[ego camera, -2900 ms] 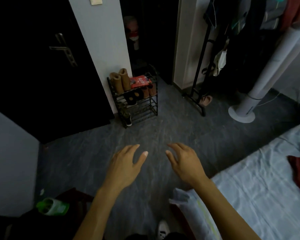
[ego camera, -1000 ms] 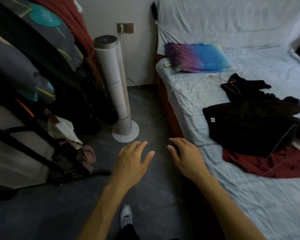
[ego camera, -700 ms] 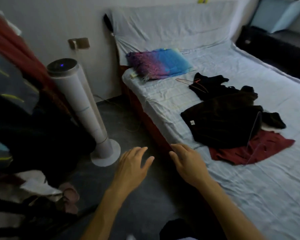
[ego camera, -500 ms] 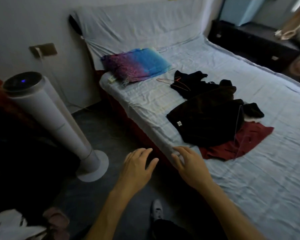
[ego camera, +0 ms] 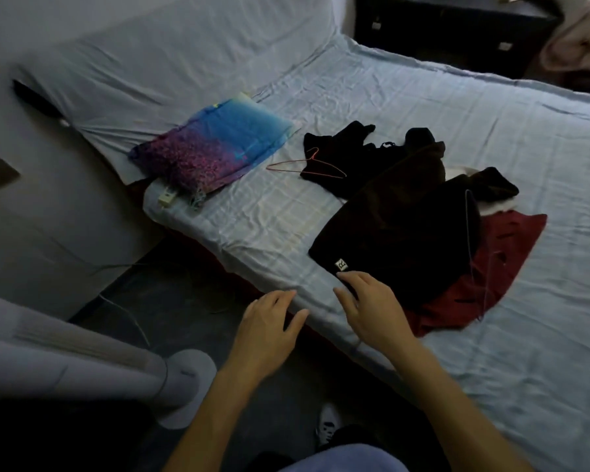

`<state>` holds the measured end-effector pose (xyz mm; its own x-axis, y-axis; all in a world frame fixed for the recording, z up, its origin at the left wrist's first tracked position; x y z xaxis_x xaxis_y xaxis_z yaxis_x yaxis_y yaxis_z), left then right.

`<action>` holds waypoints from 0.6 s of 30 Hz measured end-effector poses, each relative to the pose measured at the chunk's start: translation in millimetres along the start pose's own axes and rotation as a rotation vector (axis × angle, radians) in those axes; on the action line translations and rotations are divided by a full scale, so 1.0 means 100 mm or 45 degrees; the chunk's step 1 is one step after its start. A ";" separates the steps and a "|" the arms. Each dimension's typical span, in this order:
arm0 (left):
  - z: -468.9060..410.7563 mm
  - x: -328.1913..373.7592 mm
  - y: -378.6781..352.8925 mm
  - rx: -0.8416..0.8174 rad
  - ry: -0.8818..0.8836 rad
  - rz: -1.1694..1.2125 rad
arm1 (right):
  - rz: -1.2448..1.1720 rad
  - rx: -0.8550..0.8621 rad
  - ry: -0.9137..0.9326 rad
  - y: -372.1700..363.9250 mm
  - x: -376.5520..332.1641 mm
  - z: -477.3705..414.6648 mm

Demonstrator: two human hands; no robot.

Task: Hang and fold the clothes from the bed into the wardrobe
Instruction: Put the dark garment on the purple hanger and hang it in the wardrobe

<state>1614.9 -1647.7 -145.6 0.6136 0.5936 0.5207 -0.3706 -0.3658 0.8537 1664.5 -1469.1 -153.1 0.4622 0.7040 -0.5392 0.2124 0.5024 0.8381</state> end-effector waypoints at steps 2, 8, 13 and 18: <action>-0.23 -0.10 0.05 0.003 -0.008 0.040 | -0.020 0.022 -0.013 0.00 -0.04 -0.21; -0.92 -0.43 0.13 -0.010 -0.046 0.106 | -0.018 -0.018 -0.093 -0.15 -0.12 -0.77; -1.49 -0.86 0.08 -0.088 -0.160 0.124 | 0.002 0.031 -0.178 -0.30 -0.25 -1.25; -2.01 -1.24 0.08 -0.236 -0.330 0.150 | 0.098 0.062 -0.358 -0.43 -0.35 -1.61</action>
<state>1395.7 -1580.6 -202.8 0.7072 0.3444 0.6175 -0.5552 -0.2704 0.7866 1500.3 -1434.7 -183.8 0.6977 0.5691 -0.4351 0.2049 0.4235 0.8824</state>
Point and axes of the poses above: each hand's wrist, its own z-axis away from the middle knuckle, its own y-axis out of the back of the hand, x = y × z, the point moved 5 cm from there along -z, towards the middle knuckle, and after that the axes turned 14 degrees about -y, right-handed, at the moved point
